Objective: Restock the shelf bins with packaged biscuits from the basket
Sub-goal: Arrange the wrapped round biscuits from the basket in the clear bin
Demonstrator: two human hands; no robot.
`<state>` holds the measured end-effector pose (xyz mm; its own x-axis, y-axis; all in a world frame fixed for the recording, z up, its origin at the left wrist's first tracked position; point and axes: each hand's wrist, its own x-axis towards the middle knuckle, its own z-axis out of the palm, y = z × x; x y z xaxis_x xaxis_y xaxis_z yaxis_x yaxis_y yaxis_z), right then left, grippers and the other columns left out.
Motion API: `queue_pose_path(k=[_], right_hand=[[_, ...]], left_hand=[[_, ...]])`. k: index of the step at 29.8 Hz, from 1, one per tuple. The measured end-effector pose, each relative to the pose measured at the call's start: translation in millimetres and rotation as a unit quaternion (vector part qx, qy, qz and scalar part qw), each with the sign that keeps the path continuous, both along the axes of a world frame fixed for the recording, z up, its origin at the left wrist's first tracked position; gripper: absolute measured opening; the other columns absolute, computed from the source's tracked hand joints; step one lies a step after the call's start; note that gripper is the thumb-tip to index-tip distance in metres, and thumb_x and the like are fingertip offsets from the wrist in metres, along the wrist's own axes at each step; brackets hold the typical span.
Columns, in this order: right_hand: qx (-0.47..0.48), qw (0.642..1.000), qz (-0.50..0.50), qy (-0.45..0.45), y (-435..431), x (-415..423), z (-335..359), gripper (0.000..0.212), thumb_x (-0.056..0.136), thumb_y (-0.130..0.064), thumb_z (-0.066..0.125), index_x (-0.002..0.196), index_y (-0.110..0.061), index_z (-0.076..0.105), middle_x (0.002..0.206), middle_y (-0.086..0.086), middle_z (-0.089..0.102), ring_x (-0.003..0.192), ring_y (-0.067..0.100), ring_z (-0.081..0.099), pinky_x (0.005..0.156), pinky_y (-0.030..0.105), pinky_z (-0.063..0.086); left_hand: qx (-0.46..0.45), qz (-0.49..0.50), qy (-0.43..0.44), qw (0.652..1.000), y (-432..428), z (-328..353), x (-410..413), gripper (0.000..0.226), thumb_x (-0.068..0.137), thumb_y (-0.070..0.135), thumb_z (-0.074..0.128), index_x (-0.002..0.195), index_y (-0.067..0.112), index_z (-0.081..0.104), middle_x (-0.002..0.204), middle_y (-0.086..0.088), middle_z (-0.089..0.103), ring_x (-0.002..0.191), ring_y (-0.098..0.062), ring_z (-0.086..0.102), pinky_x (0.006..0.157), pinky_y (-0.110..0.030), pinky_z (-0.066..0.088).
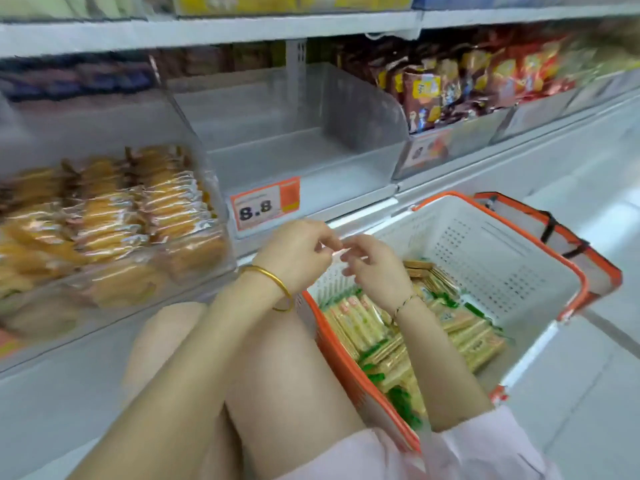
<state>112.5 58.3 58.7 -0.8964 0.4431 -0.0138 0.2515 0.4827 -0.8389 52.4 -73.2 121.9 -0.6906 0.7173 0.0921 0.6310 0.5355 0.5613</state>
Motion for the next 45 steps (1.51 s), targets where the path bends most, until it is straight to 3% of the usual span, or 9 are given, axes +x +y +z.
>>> queue_pose_path(k=[3,11,21,26,30,34,37,40,45], right_hand=[[0.024,0.991,-0.066,-0.113,60,18,-49,0.031,0.091,-0.008,0.046,0.121,-0.011,0.056,0.112,0.011,0.063,0.105,0.029,0.06,0.089,0.035,0.046],[0.157,0.924,-0.212,-0.277,166,-26,-144,0.051,0.086,-0.011,0.059,0.132,-0.011,0.038,0.138,0.018,0.036,0.121,0.037,0.044,0.095,0.043,0.043],[0.236,0.87,-0.136,-0.41,214,-61,-208,0.079,0.087,-0.048,0.056,0.148,-0.026,0.011,0.156,0.01,0.002,0.132,0.047,0.026,0.099,0.051,0.04],[0.192,0.902,-0.157,-0.352,216,-64,-202,0.05,0.087,-0.033,0.062,0.131,-0.014,0.045,0.143,0.015,0.03,0.12,0.042,0.042,0.094,0.045,0.041],[0.094,0.944,-0.203,-0.242,201,-46,-169,0.056,0.08,-0.029,0.07,0.131,-0.017,0.051,0.14,0.011,0.037,0.115,0.034,0.049,0.099,0.039,0.043],[0.042,0.984,-0.151,-0.085,155,-10,-110,0.055,0.075,-0.026,0.076,0.125,-0.019,0.055,0.124,0.004,0.05,0.103,0.013,0.047,0.087,0.023,0.038],[0.014,0.998,-0.057,0.007,108,14,-77,0.057,0.072,-0.022,0.079,0.124,-0.028,0.056,0.127,-0.002,0.048,0.112,0.007,0.045,0.093,0.017,0.039],[-0.016,0.999,0.019,0.033,80,23,-56,0.059,0.072,-0.014,0.077,0.124,-0.031,0.055,0.14,-0.009,0.032,0.125,0.003,0.037,0.097,0.005,0.036],[-0.252,0.958,-0.016,0.132,42,26,-15,0.055,0.087,-0.006,0.058,0.135,-0.025,0.039,0.131,-0.011,0.043,0.107,0.013,0.06,0.083,0.034,0.057]], left_hand=[[-0.029,-0.047,-0.076,0.996,62,-39,6,0.028,0.086,0.0,0.051,0.104,0.007,0.071,0.095,-0.002,0.064,0.093,-0.017,0.058,0.074,-0.014,0.033],[-0.115,-0.069,-0.096,0.986,151,-101,-16,0.029,0.088,0.005,0.048,0.106,0.013,0.069,0.116,-0.005,0.065,0.107,-0.019,0.057,0.081,-0.02,0.037],[-0.126,-0.063,-0.129,0.982,170,-123,-48,0.027,0.088,0.005,0.048,0.106,0.012,0.067,0.115,-0.005,0.064,0.109,-0.02,0.056,0.088,-0.023,0.041],[-0.104,-0.03,-0.172,0.979,166,-126,-51,0.028,0.089,0.004,0.047,0.106,0.011,0.067,0.114,-0.002,0.064,0.107,-0.018,0.056,0.09,-0.024,0.043],[-0.055,0.028,-0.293,0.954,160,-122,-40,0.02,0.095,0.01,0.044,0.1,0.014,0.062,0.093,0.0,0.06,0.086,-0.02,0.059,0.076,-0.03,0.05],[0.075,0.17,-0.548,0.816,148,-109,-26,0.041,0.099,0.034,0.043,0.137,0.02,0.037,0.109,-0.01,0.054,0.092,-0.026,0.061,0.08,-0.04,0.055],[0.123,0.165,-0.649,0.733,127,-97,-23,0.042,0.092,0.052,0.048,0.124,0.025,0.048,0.119,-0.014,0.055,0.096,-0.03,0.064,0.084,-0.044,0.054],[0.189,0.141,-0.641,0.73,103,-84,-13,0.02,0.094,0.028,0.053,0.111,0.017,0.057,0.093,-0.006,0.065,0.083,-0.022,0.065,0.075,-0.043,0.056],[0.279,0.141,-0.566,0.762,51,-59,-6,0.031,0.089,-0.001,0.055,0.112,0.019,0.049,0.094,-0.007,0.063,0.074,-0.025,0.063,0.067,-0.047,0.056]])
